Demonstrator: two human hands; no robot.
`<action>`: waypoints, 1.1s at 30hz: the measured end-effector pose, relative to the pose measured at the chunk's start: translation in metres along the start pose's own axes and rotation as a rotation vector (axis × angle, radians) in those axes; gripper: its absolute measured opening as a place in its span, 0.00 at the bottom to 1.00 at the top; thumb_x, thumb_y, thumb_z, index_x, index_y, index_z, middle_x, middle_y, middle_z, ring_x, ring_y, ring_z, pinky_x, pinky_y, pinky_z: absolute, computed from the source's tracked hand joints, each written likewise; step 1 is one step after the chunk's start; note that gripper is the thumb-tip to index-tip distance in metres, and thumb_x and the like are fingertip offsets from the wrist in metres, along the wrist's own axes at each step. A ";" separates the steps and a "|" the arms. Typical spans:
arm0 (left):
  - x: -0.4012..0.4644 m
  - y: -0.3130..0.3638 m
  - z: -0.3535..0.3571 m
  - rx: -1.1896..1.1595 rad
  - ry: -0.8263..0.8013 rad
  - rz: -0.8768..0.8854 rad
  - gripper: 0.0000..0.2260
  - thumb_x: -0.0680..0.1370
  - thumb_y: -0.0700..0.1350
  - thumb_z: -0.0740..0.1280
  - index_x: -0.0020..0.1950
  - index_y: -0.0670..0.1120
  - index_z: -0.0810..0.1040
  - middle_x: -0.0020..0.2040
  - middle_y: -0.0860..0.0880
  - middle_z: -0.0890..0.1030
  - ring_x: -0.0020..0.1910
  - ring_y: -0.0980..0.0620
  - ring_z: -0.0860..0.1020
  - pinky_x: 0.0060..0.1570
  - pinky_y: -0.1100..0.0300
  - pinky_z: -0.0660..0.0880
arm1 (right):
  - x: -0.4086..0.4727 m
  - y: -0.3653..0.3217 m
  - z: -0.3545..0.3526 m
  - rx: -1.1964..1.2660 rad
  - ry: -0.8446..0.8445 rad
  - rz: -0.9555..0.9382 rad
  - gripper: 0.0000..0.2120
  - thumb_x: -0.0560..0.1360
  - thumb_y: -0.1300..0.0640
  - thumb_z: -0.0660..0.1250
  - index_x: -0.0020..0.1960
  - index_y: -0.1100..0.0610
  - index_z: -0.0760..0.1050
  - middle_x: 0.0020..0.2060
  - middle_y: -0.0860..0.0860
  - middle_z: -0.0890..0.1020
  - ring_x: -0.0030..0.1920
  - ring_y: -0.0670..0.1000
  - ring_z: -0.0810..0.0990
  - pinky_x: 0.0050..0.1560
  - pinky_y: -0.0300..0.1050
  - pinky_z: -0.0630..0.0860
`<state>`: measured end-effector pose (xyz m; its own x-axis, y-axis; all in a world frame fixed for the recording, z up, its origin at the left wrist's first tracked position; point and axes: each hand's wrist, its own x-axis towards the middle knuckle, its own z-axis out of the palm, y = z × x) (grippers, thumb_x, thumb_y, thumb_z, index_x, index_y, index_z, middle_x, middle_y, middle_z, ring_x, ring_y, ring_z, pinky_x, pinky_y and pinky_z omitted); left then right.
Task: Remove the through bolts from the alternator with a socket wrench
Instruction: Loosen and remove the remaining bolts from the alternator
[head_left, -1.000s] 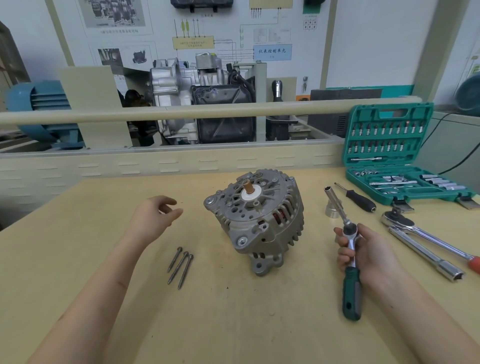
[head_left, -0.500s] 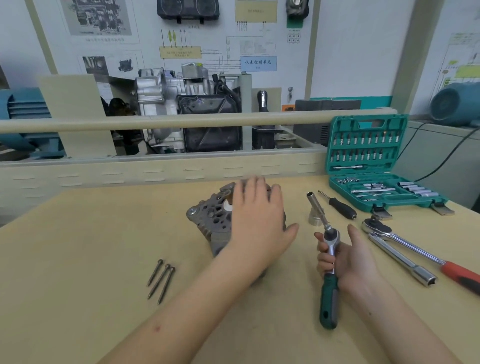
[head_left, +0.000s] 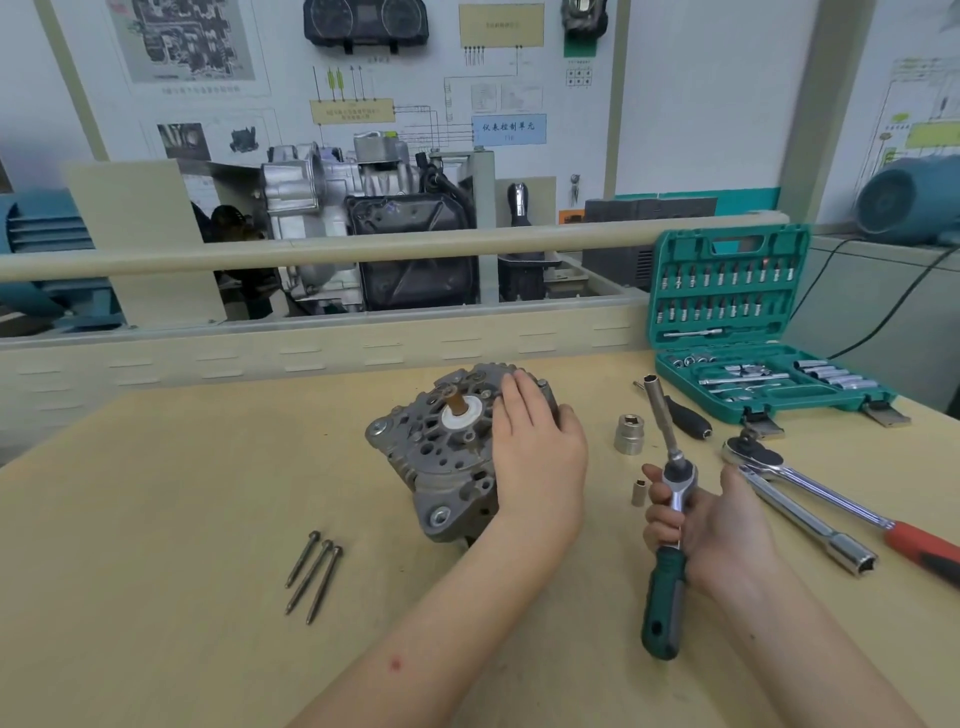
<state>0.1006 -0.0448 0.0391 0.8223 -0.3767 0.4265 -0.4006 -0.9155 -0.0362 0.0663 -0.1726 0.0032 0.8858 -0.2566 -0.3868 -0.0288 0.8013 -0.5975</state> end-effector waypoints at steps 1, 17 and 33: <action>0.000 0.002 0.000 -0.009 0.003 0.011 0.20 0.78 0.36 0.59 0.69 0.39 0.60 0.72 0.30 0.45 0.71 0.32 0.43 0.70 0.46 0.44 | 0.000 -0.001 0.001 0.005 0.003 -0.007 0.31 0.77 0.37 0.43 0.45 0.61 0.72 0.21 0.49 0.68 0.17 0.44 0.60 0.19 0.28 0.59; 0.022 0.030 0.016 0.181 0.045 0.489 0.17 0.78 0.43 0.56 0.66 0.42 0.66 0.66 0.45 0.69 0.67 0.47 0.63 0.64 0.57 0.59 | -0.006 -0.015 0.001 0.008 -0.006 -0.117 0.27 0.78 0.39 0.49 0.44 0.61 0.72 0.21 0.48 0.68 0.17 0.44 0.60 0.18 0.29 0.58; -0.017 -0.036 0.003 -0.145 0.279 0.814 0.15 0.66 0.44 0.75 0.52 0.47 0.82 0.55 0.50 0.81 0.57 0.50 0.78 0.52 0.54 0.75 | -0.008 -0.015 -0.001 -0.036 -0.012 -0.112 0.26 0.78 0.39 0.50 0.45 0.60 0.73 0.23 0.48 0.67 0.17 0.44 0.59 0.18 0.30 0.57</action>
<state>0.1018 -0.0058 0.0304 0.1367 -0.8404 0.5244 -0.8839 -0.3425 -0.3185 0.0588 -0.1833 0.0149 0.8896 -0.3369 -0.3083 0.0540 0.7479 -0.6616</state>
